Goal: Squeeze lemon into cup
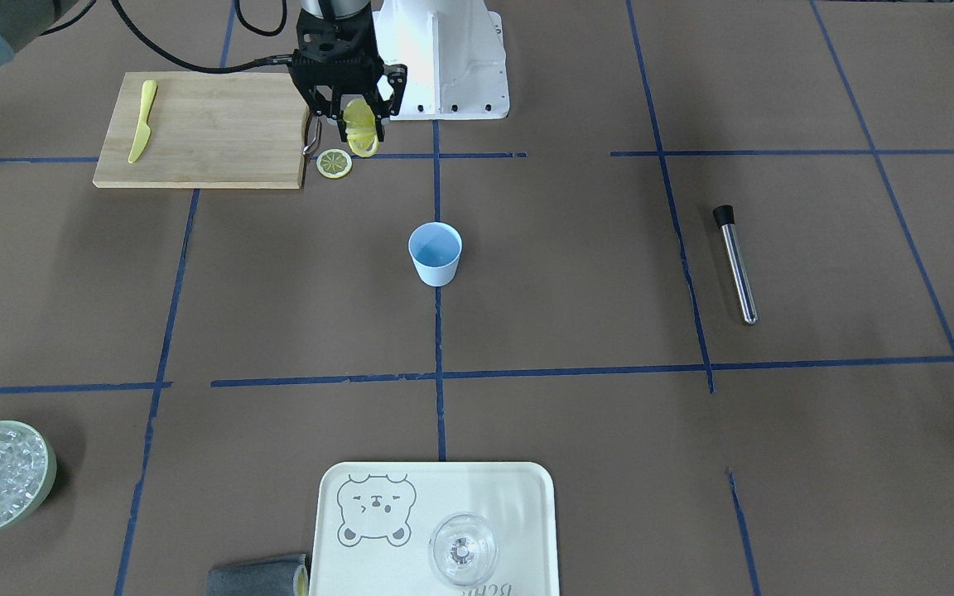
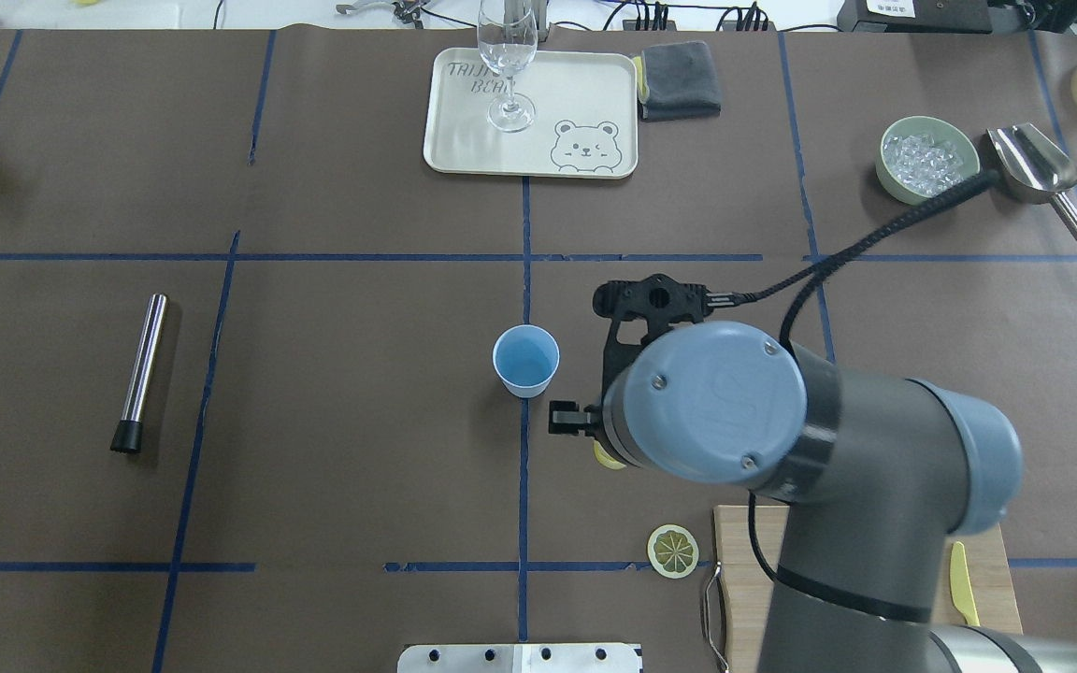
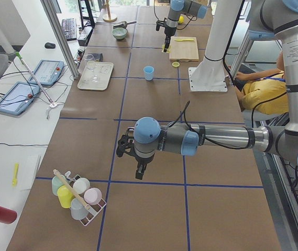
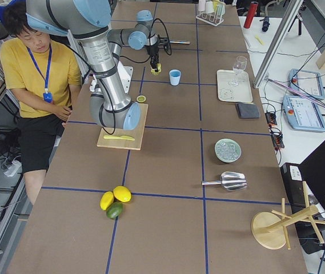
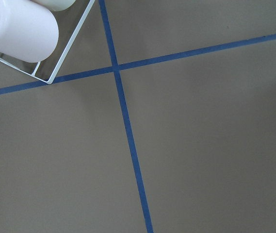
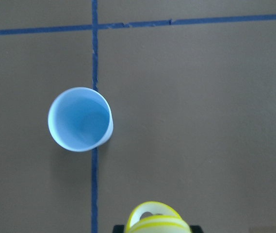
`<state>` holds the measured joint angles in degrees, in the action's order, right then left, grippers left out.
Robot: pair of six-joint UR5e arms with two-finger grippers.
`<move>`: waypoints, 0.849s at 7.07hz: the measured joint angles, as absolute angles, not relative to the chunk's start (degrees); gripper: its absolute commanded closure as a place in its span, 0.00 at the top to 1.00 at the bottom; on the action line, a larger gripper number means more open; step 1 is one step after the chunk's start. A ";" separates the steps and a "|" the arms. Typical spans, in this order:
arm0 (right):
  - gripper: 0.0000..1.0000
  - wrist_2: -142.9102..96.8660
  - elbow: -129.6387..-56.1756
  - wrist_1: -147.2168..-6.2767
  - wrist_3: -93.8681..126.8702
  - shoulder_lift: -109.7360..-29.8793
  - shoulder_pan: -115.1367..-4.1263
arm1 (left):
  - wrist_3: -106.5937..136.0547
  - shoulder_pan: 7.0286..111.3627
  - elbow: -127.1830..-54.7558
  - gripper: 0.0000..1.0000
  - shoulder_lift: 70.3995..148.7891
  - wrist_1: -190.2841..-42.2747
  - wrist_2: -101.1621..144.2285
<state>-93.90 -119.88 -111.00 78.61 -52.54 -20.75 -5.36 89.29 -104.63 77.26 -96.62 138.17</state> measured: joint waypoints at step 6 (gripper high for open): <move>0.66 -96.46 -92.80 -105.66 75.30 -36.12 -26.87 | -5.34 89.27 -104.16 1.00 77.00 -96.47 138.16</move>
<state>-96.46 -92.80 -105.66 75.30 -36.12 -26.87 -5.34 89.27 -104.16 77.00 -96.47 138.16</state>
